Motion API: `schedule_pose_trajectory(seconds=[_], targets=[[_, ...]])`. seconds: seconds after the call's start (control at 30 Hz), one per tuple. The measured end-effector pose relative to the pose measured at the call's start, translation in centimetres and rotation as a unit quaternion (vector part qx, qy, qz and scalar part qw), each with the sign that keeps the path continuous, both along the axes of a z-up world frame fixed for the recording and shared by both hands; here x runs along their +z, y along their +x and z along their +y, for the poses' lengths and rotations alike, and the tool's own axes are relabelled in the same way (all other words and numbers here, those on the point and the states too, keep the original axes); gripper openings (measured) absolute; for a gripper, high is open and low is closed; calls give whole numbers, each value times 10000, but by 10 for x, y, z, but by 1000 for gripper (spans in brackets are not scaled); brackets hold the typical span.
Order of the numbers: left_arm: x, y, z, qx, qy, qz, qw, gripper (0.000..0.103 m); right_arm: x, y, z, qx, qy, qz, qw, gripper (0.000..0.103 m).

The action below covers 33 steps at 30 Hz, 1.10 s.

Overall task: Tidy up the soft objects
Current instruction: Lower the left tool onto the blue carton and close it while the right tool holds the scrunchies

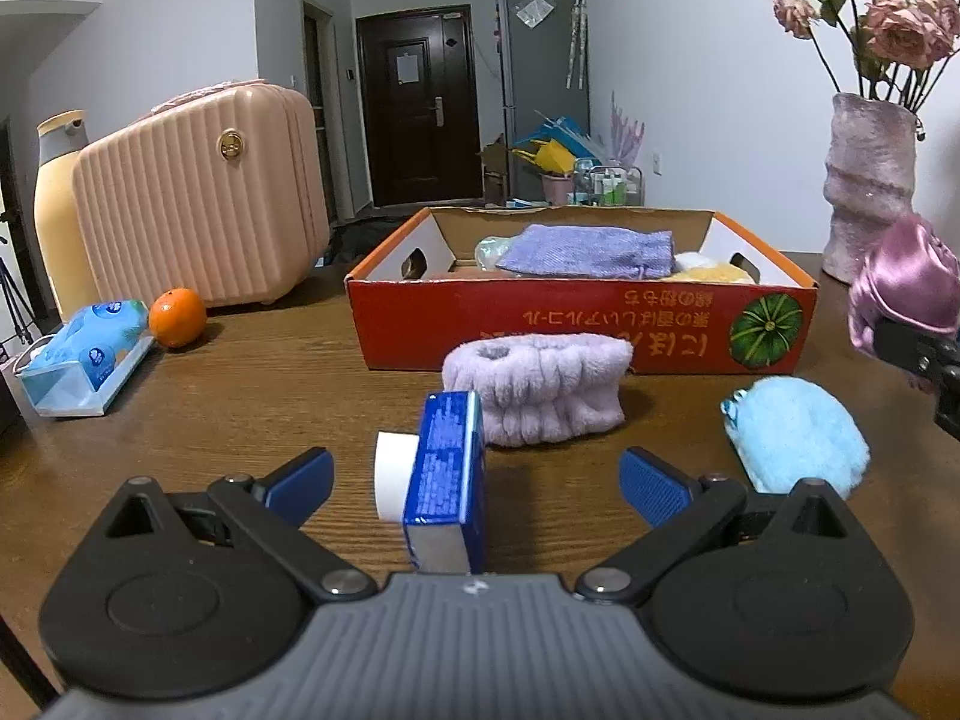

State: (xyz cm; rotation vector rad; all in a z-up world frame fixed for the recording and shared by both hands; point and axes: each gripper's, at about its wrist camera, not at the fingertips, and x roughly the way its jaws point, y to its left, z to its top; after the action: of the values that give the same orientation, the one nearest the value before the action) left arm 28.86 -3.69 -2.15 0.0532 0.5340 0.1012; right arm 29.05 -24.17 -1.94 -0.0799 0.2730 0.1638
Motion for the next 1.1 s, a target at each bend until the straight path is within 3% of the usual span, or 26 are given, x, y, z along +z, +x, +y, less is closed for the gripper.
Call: schedule_pose_trajectory(seconds=[0.13,0.27,0.53,0.63,0.7,1.03,1.1], targets=[[8,-9,15,63,-276,-133,9995,103,-2,3,-5,-19,1,60,10000,22],[17,-18,23,122,-301,-249,9992,103,-3,2,-5,13,-5,61,10000,22],[7,-12,27,55,-366,62,9993,103,-5,2,-2,132,-26,99,9999,22],[4,-12,24,-39,-335,79,9994,89,-5,1,-1,143,-36,98,9998,22],[3,-12,22,-124,-345,106,9993,75,-5,1,-1,140,-41,100,9998,22],[-12,10,16,-182,-504,589,9968,50,-8,2,2,160,-105,131,9997,22],[-14,15,17,-163,-540,649,9963,41,-8,2,3,165,-140,144,9997,22]])
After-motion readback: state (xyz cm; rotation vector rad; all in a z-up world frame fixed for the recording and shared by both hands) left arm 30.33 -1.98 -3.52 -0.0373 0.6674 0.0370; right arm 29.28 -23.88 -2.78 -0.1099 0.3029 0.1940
